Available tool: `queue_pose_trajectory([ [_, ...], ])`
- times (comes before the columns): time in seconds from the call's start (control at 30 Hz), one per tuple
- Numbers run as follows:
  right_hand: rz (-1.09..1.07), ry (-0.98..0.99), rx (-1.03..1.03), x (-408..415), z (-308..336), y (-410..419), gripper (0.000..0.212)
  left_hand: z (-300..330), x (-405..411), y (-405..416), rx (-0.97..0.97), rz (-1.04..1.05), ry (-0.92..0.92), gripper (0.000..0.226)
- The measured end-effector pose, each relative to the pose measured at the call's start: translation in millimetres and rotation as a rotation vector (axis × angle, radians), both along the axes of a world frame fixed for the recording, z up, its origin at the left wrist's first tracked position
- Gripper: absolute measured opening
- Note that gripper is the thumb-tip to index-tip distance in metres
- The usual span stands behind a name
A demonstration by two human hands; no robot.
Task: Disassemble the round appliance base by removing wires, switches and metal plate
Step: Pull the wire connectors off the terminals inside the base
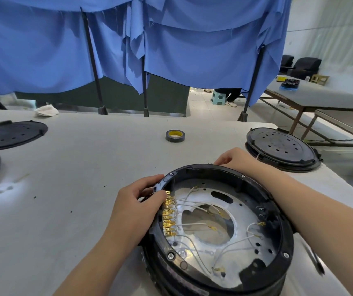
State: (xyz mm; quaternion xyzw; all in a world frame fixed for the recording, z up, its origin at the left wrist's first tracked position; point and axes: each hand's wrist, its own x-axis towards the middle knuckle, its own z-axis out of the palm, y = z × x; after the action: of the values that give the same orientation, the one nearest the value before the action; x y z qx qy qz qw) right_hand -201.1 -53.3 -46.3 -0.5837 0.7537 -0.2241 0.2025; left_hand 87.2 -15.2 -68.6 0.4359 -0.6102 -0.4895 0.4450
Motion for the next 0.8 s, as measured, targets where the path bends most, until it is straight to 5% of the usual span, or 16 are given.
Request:
queue_pose_trajectory([
  [0.23,0.019,0.024,-0.027,-3.2,-3.4,0.9,0.012,-0.1,0.2,0.6,-0.006,-0.005,0.002,0.036],
  [0.47,-0.043,-0.077,-0.284,15.5,35.1,22.0,0.011,2.3,-1.4,1.6,0.017,-0.002,0.036,0.035],
  [0.63,0.126,-0.125,-0.408,72.1,65.5,49.2,0.012,3.2,-1.7,3.0,0.041,-0.009,0.051,0.033],
  [0.8,0.332,-0.037,-0.268,127.5,39.8,74.5,0.012,4.1,-1.9,3.4,0.007,-0.023,0.074,0.034],
])
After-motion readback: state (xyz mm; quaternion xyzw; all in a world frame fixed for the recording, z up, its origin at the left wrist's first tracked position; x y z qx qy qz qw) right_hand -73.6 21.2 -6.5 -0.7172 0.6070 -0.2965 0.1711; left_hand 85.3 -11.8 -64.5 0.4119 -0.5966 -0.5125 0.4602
